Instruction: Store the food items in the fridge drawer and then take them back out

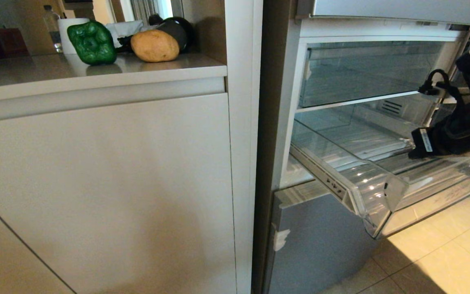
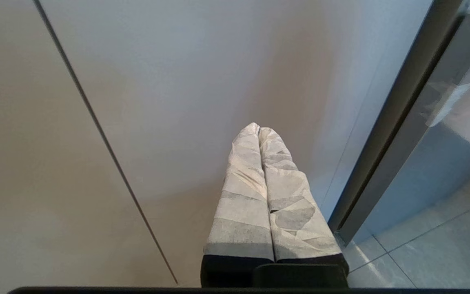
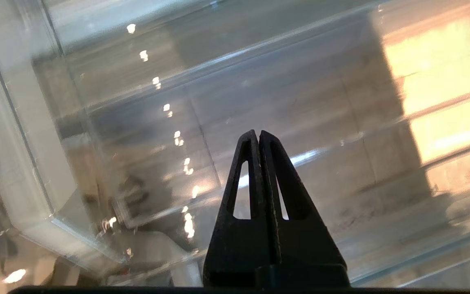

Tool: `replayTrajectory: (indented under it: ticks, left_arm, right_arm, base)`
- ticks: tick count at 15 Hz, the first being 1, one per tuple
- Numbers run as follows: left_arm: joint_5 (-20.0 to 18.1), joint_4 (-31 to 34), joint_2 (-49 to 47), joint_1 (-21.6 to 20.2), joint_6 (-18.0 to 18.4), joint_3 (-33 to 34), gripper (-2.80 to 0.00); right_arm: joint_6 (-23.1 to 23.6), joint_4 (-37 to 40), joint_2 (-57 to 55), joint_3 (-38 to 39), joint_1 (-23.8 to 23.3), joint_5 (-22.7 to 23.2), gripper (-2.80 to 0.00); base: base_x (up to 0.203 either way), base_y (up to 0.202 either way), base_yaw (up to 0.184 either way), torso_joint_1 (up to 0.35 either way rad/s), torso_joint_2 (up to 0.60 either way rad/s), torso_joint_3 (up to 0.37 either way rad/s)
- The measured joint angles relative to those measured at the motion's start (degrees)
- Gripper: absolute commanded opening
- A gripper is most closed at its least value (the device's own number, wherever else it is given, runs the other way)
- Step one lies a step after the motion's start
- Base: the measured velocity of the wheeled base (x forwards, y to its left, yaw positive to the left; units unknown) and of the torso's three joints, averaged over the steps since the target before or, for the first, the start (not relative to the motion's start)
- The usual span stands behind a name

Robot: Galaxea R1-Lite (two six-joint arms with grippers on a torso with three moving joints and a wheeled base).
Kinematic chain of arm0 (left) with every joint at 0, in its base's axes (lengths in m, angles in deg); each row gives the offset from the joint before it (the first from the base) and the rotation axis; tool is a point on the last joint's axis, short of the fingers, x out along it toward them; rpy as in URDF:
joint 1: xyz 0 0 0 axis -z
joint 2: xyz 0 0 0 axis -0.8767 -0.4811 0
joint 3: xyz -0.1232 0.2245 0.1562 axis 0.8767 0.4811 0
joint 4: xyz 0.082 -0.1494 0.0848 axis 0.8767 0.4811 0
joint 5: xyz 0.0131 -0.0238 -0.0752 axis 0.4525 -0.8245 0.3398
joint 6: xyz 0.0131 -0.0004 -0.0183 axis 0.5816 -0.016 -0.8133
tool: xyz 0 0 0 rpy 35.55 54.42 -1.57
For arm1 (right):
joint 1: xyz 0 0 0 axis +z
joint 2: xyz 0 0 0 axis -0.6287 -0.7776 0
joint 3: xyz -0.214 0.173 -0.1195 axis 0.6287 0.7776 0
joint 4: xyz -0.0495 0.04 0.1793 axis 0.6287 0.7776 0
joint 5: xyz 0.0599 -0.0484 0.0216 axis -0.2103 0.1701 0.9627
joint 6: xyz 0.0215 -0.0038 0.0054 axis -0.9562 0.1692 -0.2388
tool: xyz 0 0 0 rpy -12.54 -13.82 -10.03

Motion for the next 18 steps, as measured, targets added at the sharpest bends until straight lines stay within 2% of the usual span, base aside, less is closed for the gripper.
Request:
replayTrajectory:
  ticks: [4,7,13,18]
  left_arm:
    - [0.0,0.0,0.0,0.0,0.0,0.0,-2.8]
    - [0.0,0.0,0.0,-0.02,-0.02,0.0,-2.8]
    - [0.0,0.0,0.0,0.0,-0.02,0.0,-2.8]
    - [0.0,0.0,0.0,-0.02,-0.02,0.0,-2.8]
  right_arm:
    - [1.78,5.77,4.25,0.42,-0.04,0.1,-2.8]
    - [2.2,5.85,6.92,1.05,-0.06,0.22,-2.8]
    - [0.69,-6.34,14.62,8.47,0.08,4.95,-2.8]
    - [0.69,-9.18,33.96,21.11,0.22,5.9,-2.8]
  base:
    - [0.0,0.0,0.0,0.0,0.0,0.0]
    - [0.0,0.0,0.0,0.0,0.0,0.0]
    - [0.0,0.0,0.0,0.0,0.0,0.0]
    - [0.0,0.0,0.0,0.0,0.0,0.0]
